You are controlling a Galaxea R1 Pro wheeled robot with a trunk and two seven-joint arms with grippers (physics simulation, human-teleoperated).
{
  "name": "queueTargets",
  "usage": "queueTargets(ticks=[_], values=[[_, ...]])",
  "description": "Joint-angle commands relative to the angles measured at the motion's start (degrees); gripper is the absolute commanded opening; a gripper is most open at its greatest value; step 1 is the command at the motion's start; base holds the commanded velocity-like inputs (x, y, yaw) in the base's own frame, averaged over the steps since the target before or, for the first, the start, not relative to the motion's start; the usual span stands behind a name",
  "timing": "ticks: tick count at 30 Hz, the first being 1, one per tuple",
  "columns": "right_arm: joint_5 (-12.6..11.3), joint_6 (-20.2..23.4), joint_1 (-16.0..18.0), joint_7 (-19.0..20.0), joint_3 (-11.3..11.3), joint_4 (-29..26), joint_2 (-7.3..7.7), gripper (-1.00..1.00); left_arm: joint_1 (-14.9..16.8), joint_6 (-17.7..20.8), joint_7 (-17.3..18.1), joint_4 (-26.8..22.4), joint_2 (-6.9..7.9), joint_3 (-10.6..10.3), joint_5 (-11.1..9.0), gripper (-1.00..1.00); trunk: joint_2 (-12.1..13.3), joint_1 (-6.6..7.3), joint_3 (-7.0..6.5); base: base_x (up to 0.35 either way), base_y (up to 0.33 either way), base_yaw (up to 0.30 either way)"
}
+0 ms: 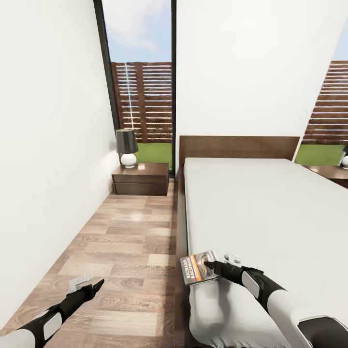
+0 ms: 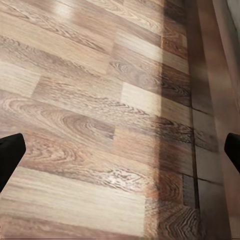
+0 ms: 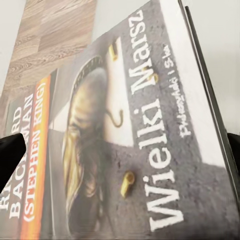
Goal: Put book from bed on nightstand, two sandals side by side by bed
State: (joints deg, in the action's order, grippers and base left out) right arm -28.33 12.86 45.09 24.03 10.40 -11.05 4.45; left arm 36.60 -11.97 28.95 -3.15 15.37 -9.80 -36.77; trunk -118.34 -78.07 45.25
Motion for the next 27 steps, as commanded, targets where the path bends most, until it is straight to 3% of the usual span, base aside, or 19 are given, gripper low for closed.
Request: queueTargets(ticks=[1, 8, 27], values=[[-0.5, 0.4, 0.0, 0.0, 0.6, 0.0, 0.04, 1.0, 0.0, -0.3, 0.1, 0.1, 0.01, -0.5, -0.4, 1.0, 0.0, 0.02, 0.06, -0.167, 0.0, 0.0], [-0.5, 0.4, 0.0, 0.0, 0.6, 0.0, 0.07, 1.0, 0.0, -0.3, 0.1, 0.1, 0.01, -0.5, -0.4, 1.0, 0.0, 0.02, 0.06, -0.167, 0.0, 0.0], [-0.5, 0.4, 0.0, 0.0, 0.6, 0.0, 0.06, 1.0, 0.0, -0.3, 0.1, 0.1, 0.01, -0.5, -0.4, 1.0, 0.0, 0.02, 0.06, -0.004, 0.0, 0.0]])
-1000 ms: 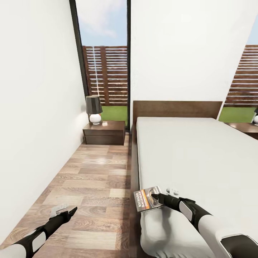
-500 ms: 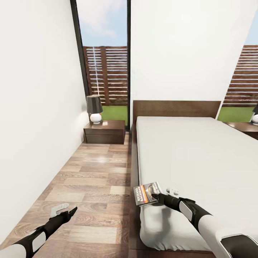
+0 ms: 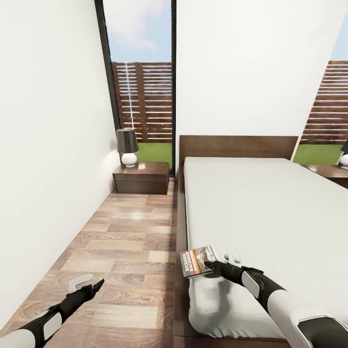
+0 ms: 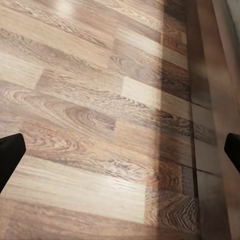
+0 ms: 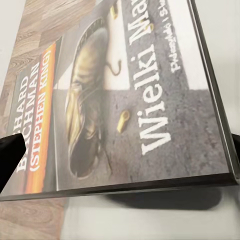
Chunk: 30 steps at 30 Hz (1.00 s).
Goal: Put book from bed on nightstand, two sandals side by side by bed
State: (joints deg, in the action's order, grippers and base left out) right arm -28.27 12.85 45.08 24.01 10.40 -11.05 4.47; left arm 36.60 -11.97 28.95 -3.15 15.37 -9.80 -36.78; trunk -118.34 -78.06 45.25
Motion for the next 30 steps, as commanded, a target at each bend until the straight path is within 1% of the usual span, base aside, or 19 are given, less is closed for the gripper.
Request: queueTargets(ticks=[1, 2, 18, 26, 27, 28, 30], values=[[-0.5, 0.4, 0.0, 0.0, 0.6, 0.0, 0.05, 1.0, 0.1, -0.3, 0.1, 0.1, 0.01, -0.5, -0.4, 1.0, 0.0, 0.01, 0.06, 0.0, 0.0, 0.0], [-0.5, 0.4, 0.0, 0.0, 0.6, 0.0, 0.04, 1.0, 0.1, -0.3, 0.1, 0.1, 0.01, -0.5, -0.4, 1.0, 0.0, 0.01, 0.06, 0.0, 0.0, 0.0], [-0.5, 0.4, 0.0, 0.0, 0.6, -0.1, 0.05, 1.0, 0.1, -0.2, 0.1, 0.1, 0.01, -0.7, -0.3, 1.0, 6.4, 3.52, -2.81, 0.0, 0.0, 0.0], [-0.5, 0.4, 0.0, 0.0, 0.6, -0.1, 0.07, 1.0, 0.1, -0.2, 0.1, 0.1, -0.41, -0.7, -0.3, 1.0, 9.6, 5.28, -4.25, 0.0, 0.0, 0.0], [-0.5, 0.1, 0.0, 0.0, 0.6, -0.1, 0.05, 1.0, 0.1, -0.2, 0.1, 0.1, -0.53, -0.7, -0.3, 1.0, 10.0, 5.5, -4.43, 0.0, 0.0, 0.0], [-0.5, -3.3, 0.0, 0.3, 0.5, -0.2, 0.13, 1.0, 0.1, -0.2, 0.2, 0.1, -0.66, -0.7, -0.3, 1.0, 10.4, 5.72, -4.61, 0.0, 0.0, 0.0], [-0.6, -7.5, -0.1, 0.5, 0.5, -0.2, 0.39, 1.0, 0.1, -0.2, 0.2, 0.1, -0.73, -0.7, -0.3, 1.0, 11.2, 6.16, -4.97, 0.0, 0.0, 0.0]])
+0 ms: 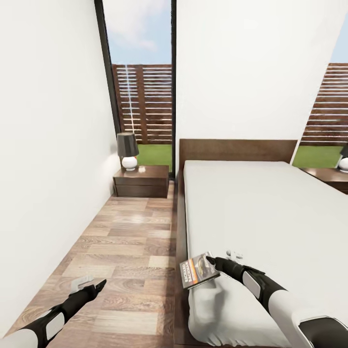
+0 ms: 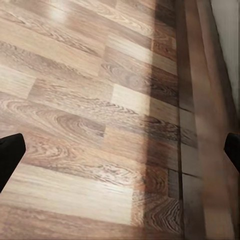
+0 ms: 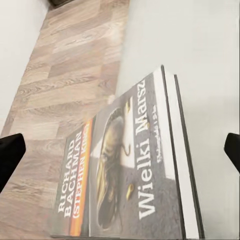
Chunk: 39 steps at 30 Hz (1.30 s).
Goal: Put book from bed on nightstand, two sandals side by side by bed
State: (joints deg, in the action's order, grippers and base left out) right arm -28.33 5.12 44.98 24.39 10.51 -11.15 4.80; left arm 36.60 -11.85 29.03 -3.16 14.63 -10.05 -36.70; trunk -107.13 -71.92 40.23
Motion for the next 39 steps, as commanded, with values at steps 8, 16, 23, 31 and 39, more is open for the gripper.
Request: queueTargets(ticks=[8, 16, 23, 31, 39], values=[[-1.1, -3.6, -0.1, 0.3, 0.1, 0.0, 5.98, 1.0, 0.0, -0.3, 0.3, 0.1, -0.03, -0.5, -0.4, 1.0, 0.4, 0.23, -0.13, 0.0, 0.0, 0.0], [-1.4, -3.9, -0.1, 0.5, -0.1, 0.0, 10.29, 1.0, 0.0, -0.3, 0.3, 0.1, -0.04, -0.5, -0.4, 1.0, 0.4, 0.23, -0.13, 0.0, 0.0, 0.0], [-11.7, -4.2, -0.2, 16.9, -0.1, 0.2, 15.9, 1.0, 0.0, -0.3, 0.6, 0.1, -0.15, -0.5, -0.4, 1.0, 0.8, 0.45, -0.31, 0.0, 0.0, 0.0], [-16.0, -4.2, -0.3, 29.4, -0.1, 9.3, 19.96, 1.0, 0.0, -0.3, 0.6, 0.1, -0.68, -0.6, -0.4, 1.0, 4.0, 2.21, -1.74, 0.0, 0.0, 0.0], [-16.1, -5.1, -1.0, 41.2, -0.1, 15.6, 21.06, 1.0, 0.0, -0.2, 0.7, 0.1, -0.83, -1.2, -0.3, 1.0, 6.8, 3.75, -3.0, 0.0, 0.0, 0.0]])
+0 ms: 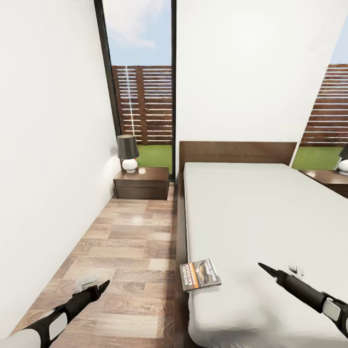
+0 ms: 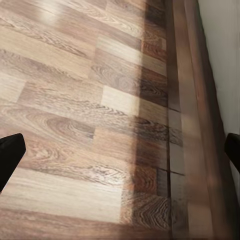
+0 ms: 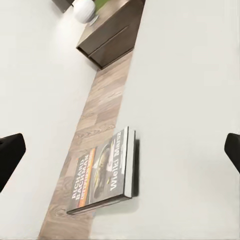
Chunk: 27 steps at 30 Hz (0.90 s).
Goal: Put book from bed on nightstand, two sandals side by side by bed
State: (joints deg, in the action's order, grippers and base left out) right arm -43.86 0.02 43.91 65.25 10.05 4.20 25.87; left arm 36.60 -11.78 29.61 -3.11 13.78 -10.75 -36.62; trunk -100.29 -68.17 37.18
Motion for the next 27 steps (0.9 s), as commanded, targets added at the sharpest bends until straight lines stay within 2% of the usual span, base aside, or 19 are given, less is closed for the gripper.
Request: queueTargets(ticks=[1, 5, 6, 9, 12, 20, 27], values=[[-0.5, -0.7, -0.9, 0.4, 0.4, 0.4, 0.01, 1.0, 0.0, -0.3, 0.1, 0.2, -0.1, -0.6, -0.3, 1.0, 0.0, 0.01, 0.05, 0.0, 0.0, 0.0], [-0.5, -3.6, -4.6, 0.5, 0.4, 0.6, 0.0, 1.0, -0.6, -0.3, 0.1, 0.8, -0.89, -0.7, 0.3, 1.0, 0.0, 0.01, 0.05, 0.0, 0.0, 0.0], [-0.5, -5.8, -5.8, 0.5, 0.4, 0.6, -0.07, 1.0, -1.1, -0.3, 0.0, 1.3, -1.17, -0.7, 0.8, 1.0, 0.0, 0.01, 0.05, 0.0, 0.0, 0.0], [-0.5, -8.8, -7.4, 0.3, 0.4, 0.7, -0.11, 1.0, -2.1, -0.3, 0.0, 1.6, -1.32, -0.8, 1.8, 1.0, 0.0, 0.01, 0.05, 0.0, 0.0, 0.0], [-0.6, -10.4, -9.4, 0.3, 0.4, 0.7, -0.12, 1.0, -2.7, -0.3, 0.0, 1.7, -1.79, -0.8, 3.0, 1.0, 0.0, 0.01, 0.05, 0.0, 0.0, 0.0], [-0.7, -11.0, -10.1, 0.3, 0.4, 0.7, -0.12, 1.0, -2.9, -0.3, -0.1, 1.8, -3.65, -0.9, 3.5, 1.0, 0.0, 0.01, 0.05, 0.0, 0.039, 0.0], [-0.7, -11.0, -10.2, 0.3, 0.4, 0.6, -0.12, 1.0, -3.0, -0.3, -0.2, 1.8, -4.09, -1.0, 3.6, 1.0, 0.0, 0.01, 0.05, 0.0, 0.136, 0.0]])
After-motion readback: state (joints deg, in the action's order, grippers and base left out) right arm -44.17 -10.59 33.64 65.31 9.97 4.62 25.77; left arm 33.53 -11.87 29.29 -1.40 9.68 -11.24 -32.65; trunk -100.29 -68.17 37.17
